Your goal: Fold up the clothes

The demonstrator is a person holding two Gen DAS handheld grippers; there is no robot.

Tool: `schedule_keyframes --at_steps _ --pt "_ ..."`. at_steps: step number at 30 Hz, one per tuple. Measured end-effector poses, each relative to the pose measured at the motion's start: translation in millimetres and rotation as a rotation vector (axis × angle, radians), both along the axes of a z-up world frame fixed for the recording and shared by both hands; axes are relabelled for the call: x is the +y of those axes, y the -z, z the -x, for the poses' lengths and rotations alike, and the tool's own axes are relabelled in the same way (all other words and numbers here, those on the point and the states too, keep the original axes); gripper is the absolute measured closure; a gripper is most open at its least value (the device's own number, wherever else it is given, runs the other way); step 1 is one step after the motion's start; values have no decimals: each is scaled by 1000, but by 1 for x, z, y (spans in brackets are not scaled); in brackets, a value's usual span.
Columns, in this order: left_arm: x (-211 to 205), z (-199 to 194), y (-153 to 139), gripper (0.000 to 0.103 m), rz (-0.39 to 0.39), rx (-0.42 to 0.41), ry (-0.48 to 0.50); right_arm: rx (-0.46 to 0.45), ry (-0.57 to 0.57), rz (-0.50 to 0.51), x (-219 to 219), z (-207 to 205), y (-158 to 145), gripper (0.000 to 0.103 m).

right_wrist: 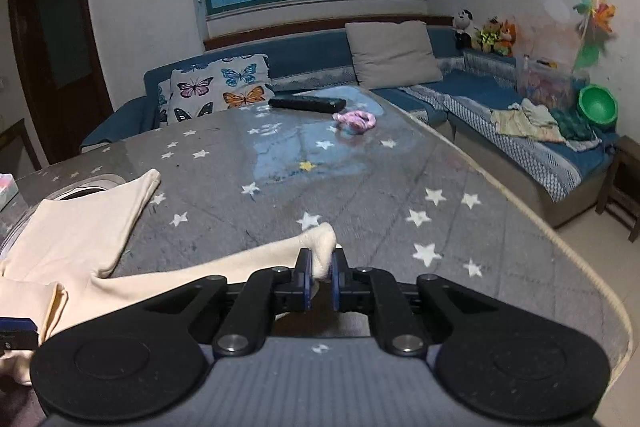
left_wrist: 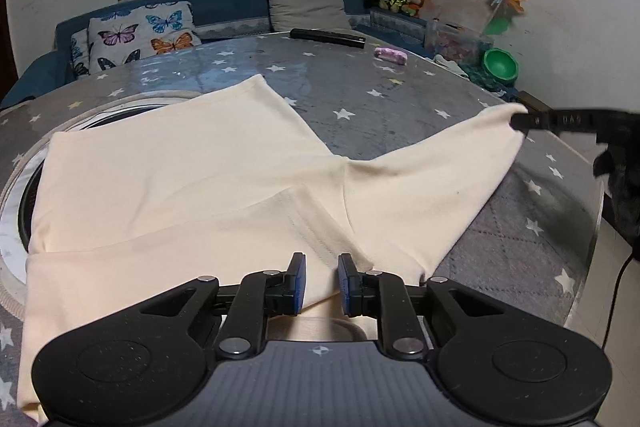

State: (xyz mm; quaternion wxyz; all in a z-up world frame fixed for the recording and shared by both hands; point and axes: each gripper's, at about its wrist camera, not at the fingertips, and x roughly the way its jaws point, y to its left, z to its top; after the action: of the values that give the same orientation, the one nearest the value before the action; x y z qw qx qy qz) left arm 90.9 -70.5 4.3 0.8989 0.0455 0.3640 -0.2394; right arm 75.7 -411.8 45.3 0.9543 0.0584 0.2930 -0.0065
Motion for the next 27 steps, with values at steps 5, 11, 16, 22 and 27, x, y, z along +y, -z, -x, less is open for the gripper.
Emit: schedule_keyframes --at_steps 5,11,16,22,27 --pt "0 -2 0 80 15 -9 19 -92 -58 12 17 6 -42 95" --pt "0 -2 3 79 24 -23 33 -196 -229 38 66 13 -98 95" --pt "21 12 -4 76 67 -42 14 -251 -429 50 132 15 -129 95" --pt "89 43 -18 71 107 -97 -126 -240 -662 62 225 11 -124 95" --pt "144 64 -19 65 108 -109 -275 -144 -795 82 296 5 -82 95"
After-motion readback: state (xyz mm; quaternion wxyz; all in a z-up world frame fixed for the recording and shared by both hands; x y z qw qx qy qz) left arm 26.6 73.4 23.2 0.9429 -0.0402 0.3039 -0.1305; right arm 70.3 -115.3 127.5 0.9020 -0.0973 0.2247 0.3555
